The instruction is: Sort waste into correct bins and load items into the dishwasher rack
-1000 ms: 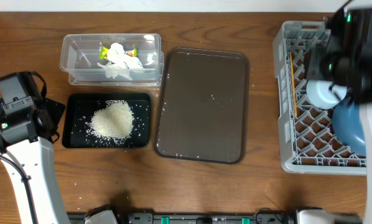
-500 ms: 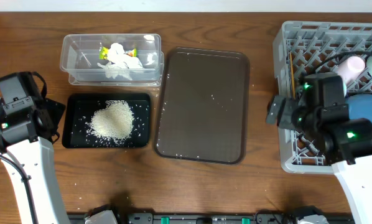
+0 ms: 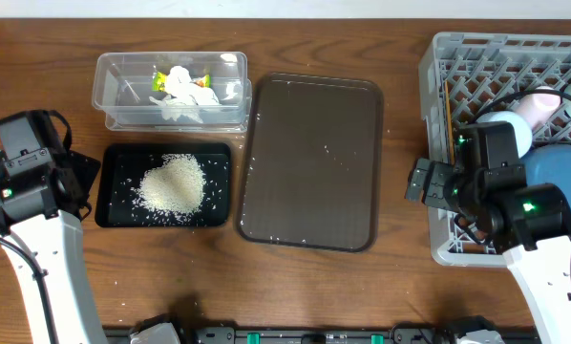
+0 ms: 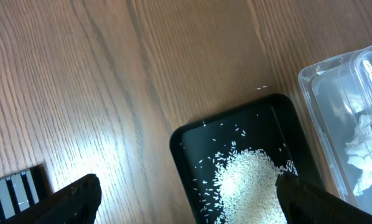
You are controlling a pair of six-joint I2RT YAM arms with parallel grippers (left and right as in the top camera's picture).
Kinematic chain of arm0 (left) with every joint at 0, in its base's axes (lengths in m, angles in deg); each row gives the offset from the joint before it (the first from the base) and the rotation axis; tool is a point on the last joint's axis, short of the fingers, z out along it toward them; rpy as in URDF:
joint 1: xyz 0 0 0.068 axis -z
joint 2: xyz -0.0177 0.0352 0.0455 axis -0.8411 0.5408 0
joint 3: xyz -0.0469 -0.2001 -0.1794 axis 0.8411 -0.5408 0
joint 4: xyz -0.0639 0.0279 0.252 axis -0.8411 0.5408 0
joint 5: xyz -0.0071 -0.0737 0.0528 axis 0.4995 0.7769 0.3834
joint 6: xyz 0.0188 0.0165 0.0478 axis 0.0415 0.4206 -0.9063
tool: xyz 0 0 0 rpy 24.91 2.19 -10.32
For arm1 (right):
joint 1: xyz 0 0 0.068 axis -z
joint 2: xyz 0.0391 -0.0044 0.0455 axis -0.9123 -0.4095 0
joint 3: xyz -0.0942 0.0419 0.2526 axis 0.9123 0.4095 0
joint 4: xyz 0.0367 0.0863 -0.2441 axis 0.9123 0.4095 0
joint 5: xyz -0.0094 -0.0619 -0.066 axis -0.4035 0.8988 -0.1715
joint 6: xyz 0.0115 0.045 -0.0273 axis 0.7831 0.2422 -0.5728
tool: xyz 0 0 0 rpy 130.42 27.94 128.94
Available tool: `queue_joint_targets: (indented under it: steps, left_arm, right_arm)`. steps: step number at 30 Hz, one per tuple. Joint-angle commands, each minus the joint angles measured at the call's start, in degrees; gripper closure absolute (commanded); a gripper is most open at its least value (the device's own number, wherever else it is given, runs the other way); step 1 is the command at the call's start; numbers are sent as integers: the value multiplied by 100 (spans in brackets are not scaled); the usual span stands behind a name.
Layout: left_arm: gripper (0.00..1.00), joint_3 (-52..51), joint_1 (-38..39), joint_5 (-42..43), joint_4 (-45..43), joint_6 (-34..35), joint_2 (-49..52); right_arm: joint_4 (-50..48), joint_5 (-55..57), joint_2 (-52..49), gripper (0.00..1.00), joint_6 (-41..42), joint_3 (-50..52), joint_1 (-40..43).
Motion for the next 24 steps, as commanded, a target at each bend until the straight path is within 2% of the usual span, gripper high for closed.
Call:
queue_joint_targets:
  steps: [1,5,10,15,17,24]
  left_arm:
    - [8,0,-24,-28,20,11,20]
    - [8,0,-24,-28,20,9,20]
    - [8,0,-24,-28,20,9,20]
    - [8,0,-24,-28,20,9,20]
    - [8,0,-24,-28,20,9,20]
    - [8,0,-24,-28,17,9,20]
  right_arm:
    - [-127,232,243,1,-13,219,-109]
    - [-949,247,728,1,-243,979,-114]
    - [-2774,33,1615,1,-365,2686,-109]
    - [-5027,-1032,2597,1,-1550,4406,-109]
    - [-5646,-1303,2964,1,-1952,4896,-109]
    - [-6771,-1143,4044,1,-2041,6000,13]
